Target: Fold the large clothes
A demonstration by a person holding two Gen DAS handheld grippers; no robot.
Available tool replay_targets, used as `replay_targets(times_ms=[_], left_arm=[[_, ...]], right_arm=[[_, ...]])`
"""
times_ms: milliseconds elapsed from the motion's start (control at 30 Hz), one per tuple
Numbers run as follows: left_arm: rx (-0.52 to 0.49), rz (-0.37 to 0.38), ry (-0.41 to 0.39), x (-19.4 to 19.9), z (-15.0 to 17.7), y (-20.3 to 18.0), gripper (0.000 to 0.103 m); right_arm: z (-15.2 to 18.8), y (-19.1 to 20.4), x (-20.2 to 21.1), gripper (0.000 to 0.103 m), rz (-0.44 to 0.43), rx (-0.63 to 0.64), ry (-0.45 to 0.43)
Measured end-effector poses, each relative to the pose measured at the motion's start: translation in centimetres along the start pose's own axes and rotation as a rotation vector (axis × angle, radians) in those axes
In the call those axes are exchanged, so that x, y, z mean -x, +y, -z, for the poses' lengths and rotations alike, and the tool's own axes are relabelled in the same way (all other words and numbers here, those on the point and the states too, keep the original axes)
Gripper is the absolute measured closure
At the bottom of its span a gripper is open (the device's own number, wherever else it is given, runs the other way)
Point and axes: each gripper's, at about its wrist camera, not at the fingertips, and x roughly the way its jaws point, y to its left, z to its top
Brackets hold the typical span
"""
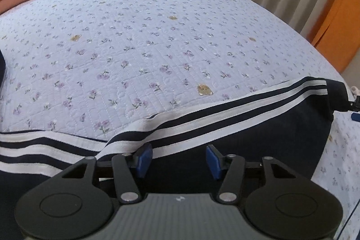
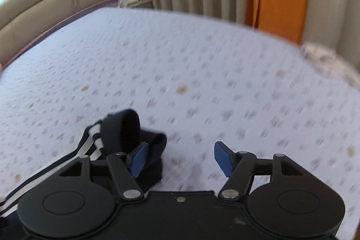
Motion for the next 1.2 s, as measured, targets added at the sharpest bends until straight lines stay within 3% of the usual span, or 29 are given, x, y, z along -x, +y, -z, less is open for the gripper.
replay_targets(times_ms=[67,133,233,300,400,467,533,600,633,667,700,733,767,833,867,933,1000,1200], left_arm=[[-0.035,-0.016,-0.004,-0.1,0.1,-0.7,0.042],[-0.074,-0.033,-0.007,-0.2,0.2,-1.4,0.039],[-0.084,-0.035,-0.007,-0.4,0.2,-1.6,0.035],[-0.072,-0.03,-0.004,-0.5,0.1,-1.7,0.032],[-0.073,-0.039,0.001,-0.6,0.0,-2.0,0.031],[-0.073,-0.044,0.005,-0.5,-0.1,-2.1,0.031],[-0.062,-0.04,0.011,-0.4,-0.2,-2.0,0.033],[-0.029,-0.029,0.015,0.2,-0.3,-1.6,0.037],[-0.005,-0.014,0.011,0.7,-0.3,-1.3,0.039],[0.019,0.003,0.006,1.3,-0.2,-1.0,0.04],[0.037,0.02,-0.005,2.0,0.0,-0.8,0.041],[0.046,0.031,-0.015,2.6,0.2,-0.7,0.042],[0.048,0.036,-0.019,3.1,0.5,-0.6,0.044],[0.035,0.025,0.023,2.5,1.2,-0.6,0.066],[0.031,0.03,0.065,1.6,1.6,-0.5,0.07],[0.057,0.068,0.024,1.2,2.2,0.5,0.072],[0.086,0.093,0.025,2.1,1.6,1.5,0.08],[0.176,0.117,-0.07,9.5,2.7,6.8,0.078]], right_arm=[[0.0,-0.4,0.1,0.024,-0.055,-0.034,0.025],[-0.1,-0.4,1.8,0.024,-0.028,-0.038,-0.052],[-0.3,0.3,4.2,0.024,0.017,0.039,-0.131],[0.3,0.8,4.8,0.024,-0.013,0.086,-0.109],[0.6,1.8,2.5,0.024,-0.08,0.145,-0.005],[-0.3,2.3,-0.5,0.023,-0.077,0.137,0.025],[-1.3,1.2,-4.0,0.02,-0.047,0.039,0.063],[-1.7,-0.5,-6.5,0.015,-0.102,-0.081,0.132],[-1.8,-0.7,-6.1,0.016,-0.146,-0.107,0.083],[-1.9,-0.6,-6.1,0.018,-0.205,-0.109,0.084],[-2.1,-0.3,-6.2,0.033,-0.239,-0.114,0.103],[-1.9,0.2,-5.9,0.067,-0.255,-0.106,0.096],[-1.7,0.9,-5.7,0.083,-0.27,-0.085,0.102],[-1.3,2.1,-5.0,0.085,-0.259,-0.039,0.082],[-1.0,2.7,-4.3,0.085,-0.264,-0.026,0.075],[-0.8,4.0,-3.1,0.085,-0.292,-0.015,0.068],[0.0,6.3,-0.7,0.085,-0.34,0.021,0.065],[2.7,16.6,7.5,0.085,-0.515,0.224,0.032]])
